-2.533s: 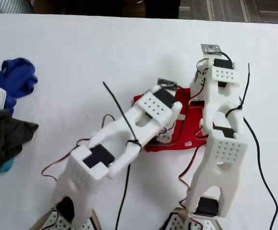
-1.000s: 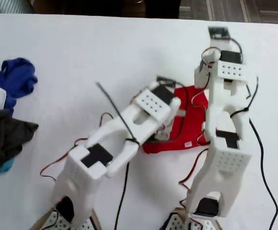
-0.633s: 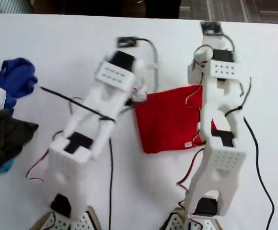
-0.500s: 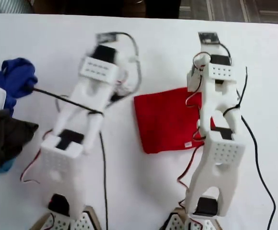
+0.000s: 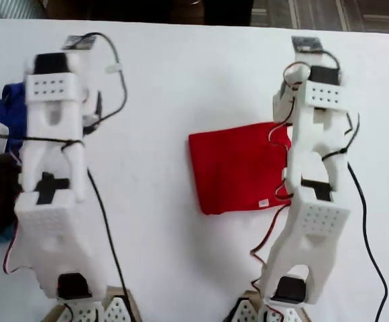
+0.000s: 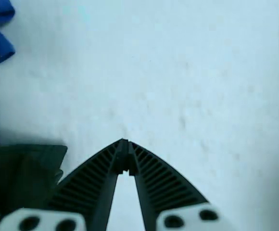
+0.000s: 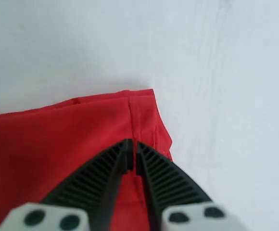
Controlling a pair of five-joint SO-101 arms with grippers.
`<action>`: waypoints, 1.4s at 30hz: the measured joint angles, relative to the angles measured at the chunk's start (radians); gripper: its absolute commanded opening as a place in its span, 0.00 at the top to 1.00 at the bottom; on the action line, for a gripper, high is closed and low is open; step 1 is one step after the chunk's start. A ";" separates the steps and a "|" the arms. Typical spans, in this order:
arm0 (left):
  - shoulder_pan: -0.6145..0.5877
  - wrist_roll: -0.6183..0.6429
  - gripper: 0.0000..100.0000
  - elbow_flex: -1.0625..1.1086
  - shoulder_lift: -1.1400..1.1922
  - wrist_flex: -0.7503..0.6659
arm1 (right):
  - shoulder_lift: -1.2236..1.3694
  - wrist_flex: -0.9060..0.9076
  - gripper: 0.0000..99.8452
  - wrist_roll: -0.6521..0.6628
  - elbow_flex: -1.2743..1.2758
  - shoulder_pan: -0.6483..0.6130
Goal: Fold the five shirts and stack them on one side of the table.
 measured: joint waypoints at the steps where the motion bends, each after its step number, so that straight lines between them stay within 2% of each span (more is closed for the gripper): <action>1: -0.008 -0.006 0.97 0.000 -0.025 0.000 | -0.026 0.020 0.98 0.000 -0.002 0.000; 6: -0.025 -0.009 0.97 0.080 -0.213 0.000 | -0.112 0.146 0.96 0.000 -0.002 0.029; 9: -0.026 -0.015 0.97 0.206 -0.354 -0.012 | -0.117 0.195 0.84 0.006 0.021 0.044; 11: -0.026 -0.015 0.97 0.324 -0.448 -0.064 | -0.118 0.199 0.75 0.049 0.092 0.049; 13: -0.026 -0.015 0.97 0.465 -0.529 -0.138 | -0.118 0.199 0.69 0.109 0.186 0.048; 19: -0.051 -0.017 0.97 0.968 -0.661 -0.425 | -0.117 0.104 0.68 0.189 0.416 0.058; 24: -0.103 -0.098 0.97 1.255 -0.687 -0.606 | -0.118 -0.008 0.68 0.195 0.494 0.077; 31: -0.173 -0.256 0.97 1.448 -0.690 -0.766 | -0.181 -0.035 0.68 0.195 0.500 0.035; 37: -0.219 -0.275 0.97 1.530 -0.690 -0.881 | -0.236 -0.118 0.68 0.195 0.509 -0.018; 42: -0.227 -0.276 0.97 1.582 -0.697 -0.967 | -0.153 -0.181 0.68 0.195 0.509 -0.015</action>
